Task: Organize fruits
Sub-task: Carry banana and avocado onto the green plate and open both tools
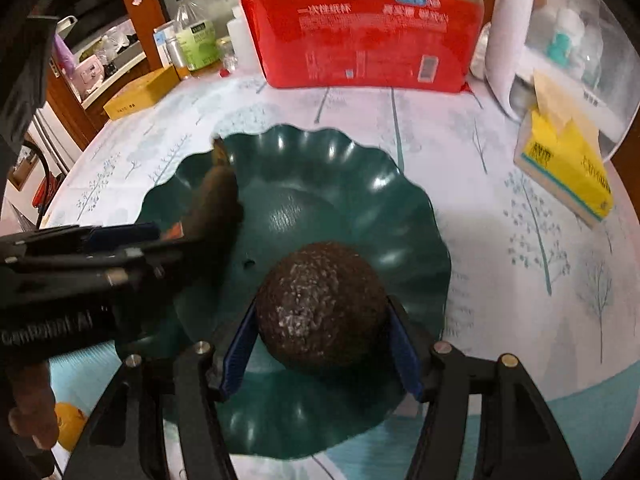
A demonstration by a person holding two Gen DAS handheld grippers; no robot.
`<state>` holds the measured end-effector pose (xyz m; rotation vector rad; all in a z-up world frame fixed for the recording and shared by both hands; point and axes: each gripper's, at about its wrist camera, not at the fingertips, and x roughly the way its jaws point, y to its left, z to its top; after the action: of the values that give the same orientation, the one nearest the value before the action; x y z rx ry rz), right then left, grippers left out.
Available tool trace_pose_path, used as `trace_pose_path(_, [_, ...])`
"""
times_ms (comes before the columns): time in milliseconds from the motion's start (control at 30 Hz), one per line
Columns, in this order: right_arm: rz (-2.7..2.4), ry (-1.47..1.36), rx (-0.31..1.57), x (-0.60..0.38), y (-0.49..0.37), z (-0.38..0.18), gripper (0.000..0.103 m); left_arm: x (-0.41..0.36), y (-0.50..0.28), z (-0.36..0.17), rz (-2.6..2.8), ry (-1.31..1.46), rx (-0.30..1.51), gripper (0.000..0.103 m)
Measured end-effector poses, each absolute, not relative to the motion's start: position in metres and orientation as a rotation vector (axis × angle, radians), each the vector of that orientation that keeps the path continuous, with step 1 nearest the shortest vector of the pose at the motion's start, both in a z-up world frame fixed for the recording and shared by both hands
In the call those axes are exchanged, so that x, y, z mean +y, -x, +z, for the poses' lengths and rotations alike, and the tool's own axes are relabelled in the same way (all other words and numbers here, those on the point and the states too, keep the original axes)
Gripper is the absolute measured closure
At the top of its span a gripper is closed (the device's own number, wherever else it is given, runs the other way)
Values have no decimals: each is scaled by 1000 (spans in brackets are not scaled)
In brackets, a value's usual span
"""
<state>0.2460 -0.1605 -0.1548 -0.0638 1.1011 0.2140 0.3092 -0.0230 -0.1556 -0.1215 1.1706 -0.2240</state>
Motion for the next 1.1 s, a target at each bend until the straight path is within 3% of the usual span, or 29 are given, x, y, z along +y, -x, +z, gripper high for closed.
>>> trace_pose_path(300, [226, 114, 1023, -148, -239, -137, 39, -15, -301, -140, -196, 104, 1148, 23])
trace_pose_path(1100, [188, 2, 974, -166, -183, -67, 39, -2, -215, -56, -180, 55, 993, 21])
